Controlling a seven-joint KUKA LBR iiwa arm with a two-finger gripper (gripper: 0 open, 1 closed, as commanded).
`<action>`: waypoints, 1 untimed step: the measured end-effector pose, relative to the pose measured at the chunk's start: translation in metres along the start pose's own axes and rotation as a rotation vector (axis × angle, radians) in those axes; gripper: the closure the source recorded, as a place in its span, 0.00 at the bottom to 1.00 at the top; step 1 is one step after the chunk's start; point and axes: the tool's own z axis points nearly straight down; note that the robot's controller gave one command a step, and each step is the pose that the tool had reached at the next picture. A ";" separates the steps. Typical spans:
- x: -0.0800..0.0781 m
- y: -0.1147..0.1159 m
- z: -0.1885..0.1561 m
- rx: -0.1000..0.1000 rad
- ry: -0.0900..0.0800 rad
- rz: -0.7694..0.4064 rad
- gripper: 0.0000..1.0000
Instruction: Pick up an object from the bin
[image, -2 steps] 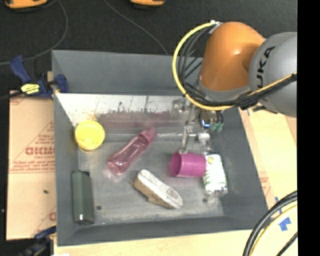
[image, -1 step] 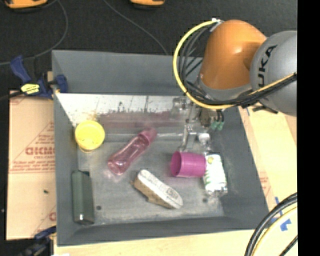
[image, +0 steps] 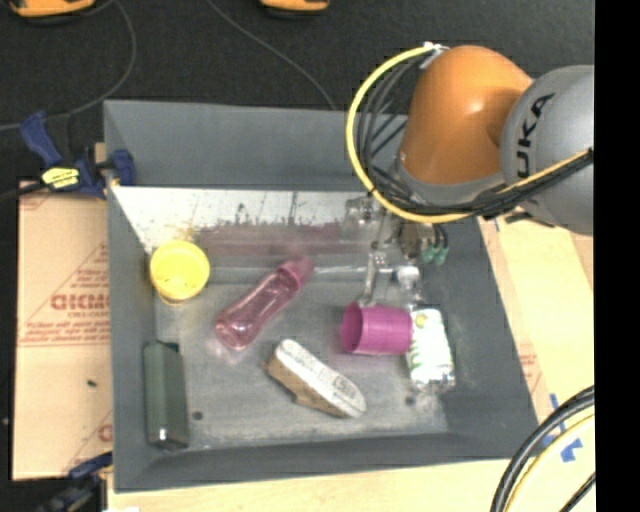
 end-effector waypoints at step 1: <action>-0.007 -0.009 0.024 0.001 0.001 -0.099 0.00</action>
Offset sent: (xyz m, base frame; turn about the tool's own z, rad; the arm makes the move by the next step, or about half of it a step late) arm -0.0555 0.0125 -0.1026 -0.2021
